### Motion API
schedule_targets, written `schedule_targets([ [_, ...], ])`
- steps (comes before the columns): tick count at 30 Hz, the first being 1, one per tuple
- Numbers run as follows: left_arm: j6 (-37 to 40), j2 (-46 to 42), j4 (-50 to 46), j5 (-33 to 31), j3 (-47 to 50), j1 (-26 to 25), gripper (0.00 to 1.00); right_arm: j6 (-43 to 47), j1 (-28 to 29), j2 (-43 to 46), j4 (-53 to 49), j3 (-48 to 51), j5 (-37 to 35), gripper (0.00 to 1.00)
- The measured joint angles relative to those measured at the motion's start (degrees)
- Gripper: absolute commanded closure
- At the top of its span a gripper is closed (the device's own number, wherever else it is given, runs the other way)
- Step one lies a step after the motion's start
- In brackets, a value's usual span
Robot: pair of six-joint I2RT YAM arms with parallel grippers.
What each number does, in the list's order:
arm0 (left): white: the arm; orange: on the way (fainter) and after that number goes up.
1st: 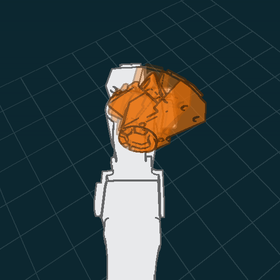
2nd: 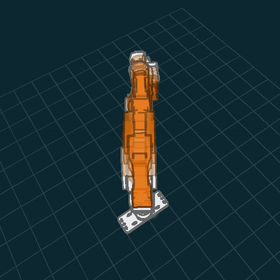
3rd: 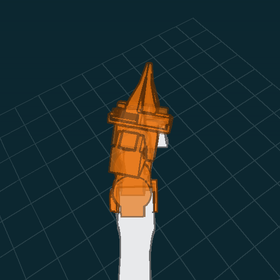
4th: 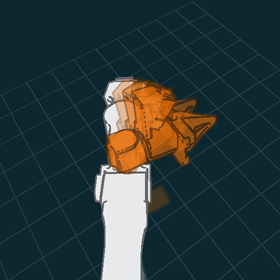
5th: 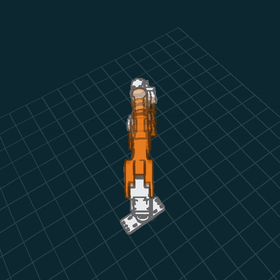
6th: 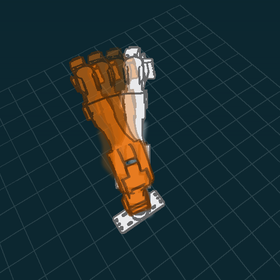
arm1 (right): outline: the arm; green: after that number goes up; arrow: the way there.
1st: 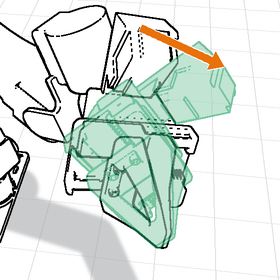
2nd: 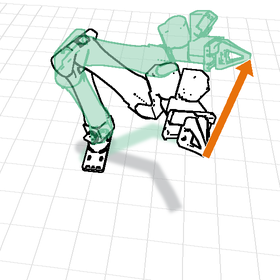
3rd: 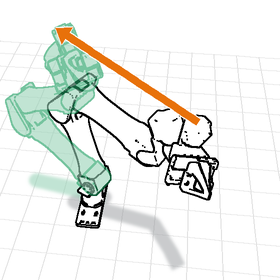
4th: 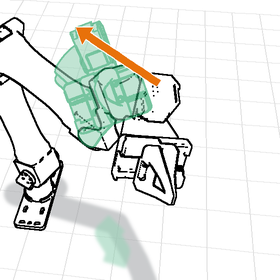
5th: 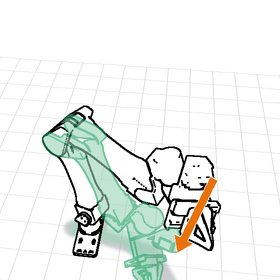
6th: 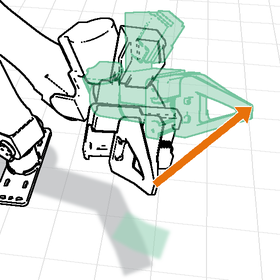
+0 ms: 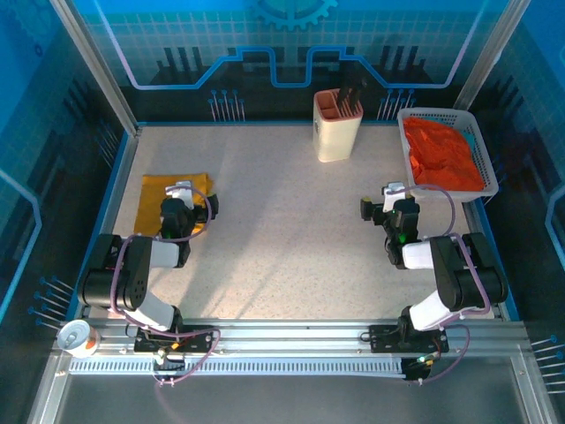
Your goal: Fold and stack the t-shirts
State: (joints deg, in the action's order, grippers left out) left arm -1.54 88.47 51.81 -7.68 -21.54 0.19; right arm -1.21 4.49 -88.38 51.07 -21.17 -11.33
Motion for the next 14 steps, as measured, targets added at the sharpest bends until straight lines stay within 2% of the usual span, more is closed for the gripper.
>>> schedule_targets([
  [14, 0.02, 0.0, 0.0, 0.0, 0.0, 0.0, 0.01, 1.29, 0.0, 0.0, -0.09, -0.07, 3.04, 0.0],
])
